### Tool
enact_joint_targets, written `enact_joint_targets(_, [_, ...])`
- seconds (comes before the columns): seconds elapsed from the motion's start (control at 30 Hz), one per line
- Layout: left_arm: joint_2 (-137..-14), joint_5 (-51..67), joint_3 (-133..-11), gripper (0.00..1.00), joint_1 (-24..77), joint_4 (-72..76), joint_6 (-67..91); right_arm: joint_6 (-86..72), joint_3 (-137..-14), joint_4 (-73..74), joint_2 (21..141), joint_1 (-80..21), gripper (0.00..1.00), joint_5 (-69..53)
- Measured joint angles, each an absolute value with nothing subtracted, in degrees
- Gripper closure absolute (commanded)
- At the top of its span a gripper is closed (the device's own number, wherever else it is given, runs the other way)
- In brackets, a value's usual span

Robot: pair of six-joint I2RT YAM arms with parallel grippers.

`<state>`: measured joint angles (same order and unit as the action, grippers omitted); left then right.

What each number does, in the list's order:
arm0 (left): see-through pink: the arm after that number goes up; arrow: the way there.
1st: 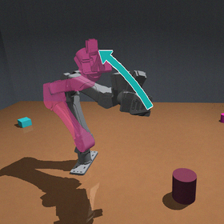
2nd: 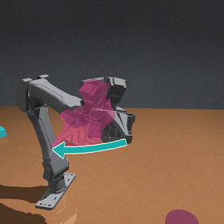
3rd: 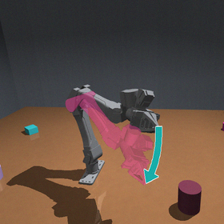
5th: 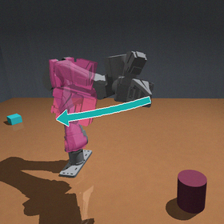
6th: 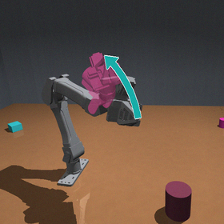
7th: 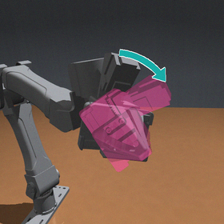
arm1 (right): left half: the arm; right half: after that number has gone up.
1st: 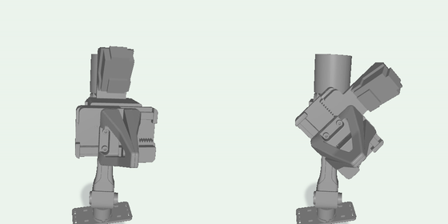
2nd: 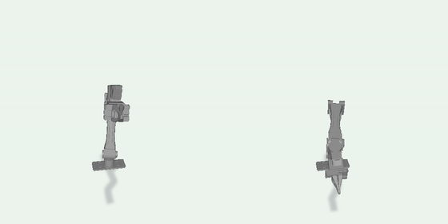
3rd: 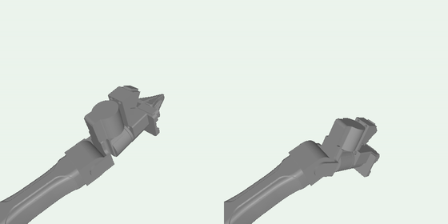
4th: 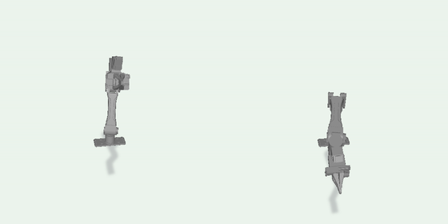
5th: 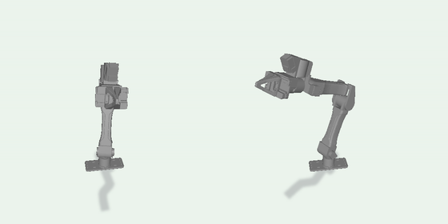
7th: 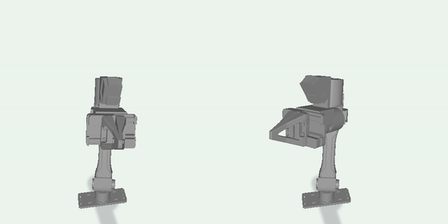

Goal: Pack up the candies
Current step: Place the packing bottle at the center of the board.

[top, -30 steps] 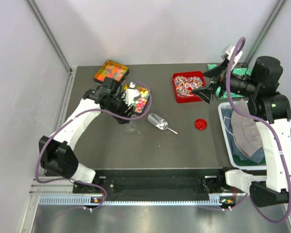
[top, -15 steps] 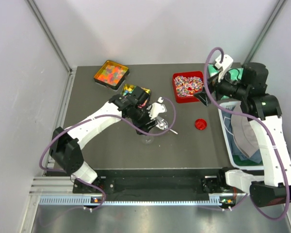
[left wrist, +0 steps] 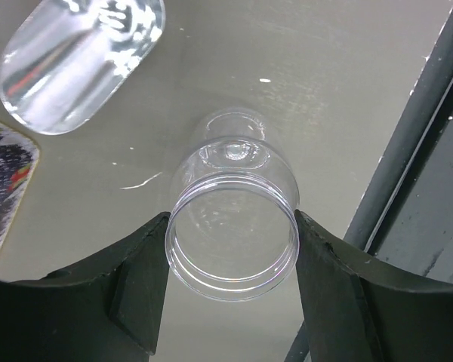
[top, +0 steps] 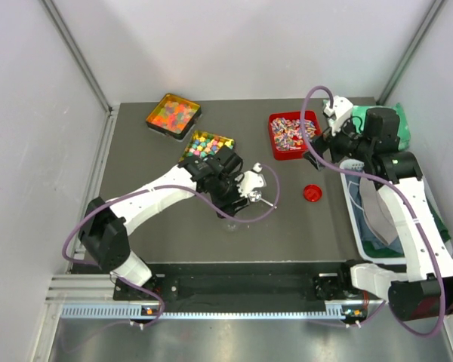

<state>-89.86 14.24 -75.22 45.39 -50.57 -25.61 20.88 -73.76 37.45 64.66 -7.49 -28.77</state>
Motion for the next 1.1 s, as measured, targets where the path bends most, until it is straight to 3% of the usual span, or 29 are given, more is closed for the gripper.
enact_joint_targets(0.27, [-89.9, 10.9, -74.7, 0.35, 46.3, -47.7, -24.8, 20.6, -73.1, 36.0, 65.0, -5.8, 0.01, -28.3])
enact_joint_targets(0.53, [-91.3, 9.4, -74.9, 0.26, 46.7, -46.2, -24.1, 21.4, -67.0, 35.1, 65.7, -5.8, 0.01, -28.3])
enact_joint_targets(1.1, [-94.0, 12.0, -79.1, 0.26, 48.2, -46.2, -22.6, 20.0, -63.7, 31.7, 69.5, -5.8, 0.01, -29.6])
